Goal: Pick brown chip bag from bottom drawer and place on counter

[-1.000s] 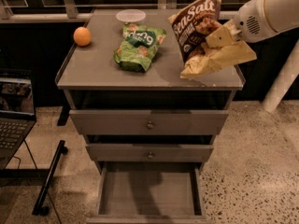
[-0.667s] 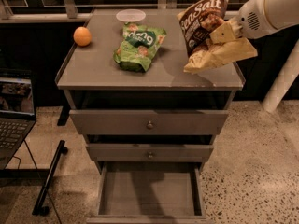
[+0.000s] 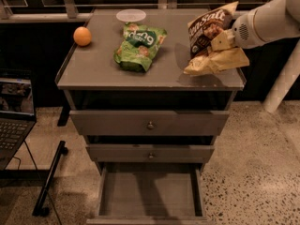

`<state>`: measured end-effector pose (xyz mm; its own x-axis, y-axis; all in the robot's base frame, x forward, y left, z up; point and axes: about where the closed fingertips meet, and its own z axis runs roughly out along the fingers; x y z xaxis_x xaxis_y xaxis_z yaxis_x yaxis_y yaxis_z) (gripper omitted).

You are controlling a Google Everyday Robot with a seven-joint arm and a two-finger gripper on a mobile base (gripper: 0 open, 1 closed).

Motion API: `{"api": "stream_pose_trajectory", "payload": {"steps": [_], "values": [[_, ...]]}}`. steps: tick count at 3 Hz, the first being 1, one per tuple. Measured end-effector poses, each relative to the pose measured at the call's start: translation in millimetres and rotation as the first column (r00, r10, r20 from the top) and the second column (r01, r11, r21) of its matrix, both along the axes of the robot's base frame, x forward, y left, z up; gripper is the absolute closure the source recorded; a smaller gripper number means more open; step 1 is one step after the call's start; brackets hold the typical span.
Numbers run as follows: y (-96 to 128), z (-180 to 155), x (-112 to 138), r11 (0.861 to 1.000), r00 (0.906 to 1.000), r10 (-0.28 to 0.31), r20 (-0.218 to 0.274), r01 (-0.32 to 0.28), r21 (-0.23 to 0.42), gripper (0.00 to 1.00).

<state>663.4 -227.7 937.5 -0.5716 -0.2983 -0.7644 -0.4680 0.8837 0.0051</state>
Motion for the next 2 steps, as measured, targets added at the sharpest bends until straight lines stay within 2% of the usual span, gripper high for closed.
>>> {"api": "stream_pose_trajectory", "payload": {"steps": [2], "values": [[1.7,-0.6,0.4,1.0,1.0,-0.005,-0.004,0.005,0.008,0.59]]}}
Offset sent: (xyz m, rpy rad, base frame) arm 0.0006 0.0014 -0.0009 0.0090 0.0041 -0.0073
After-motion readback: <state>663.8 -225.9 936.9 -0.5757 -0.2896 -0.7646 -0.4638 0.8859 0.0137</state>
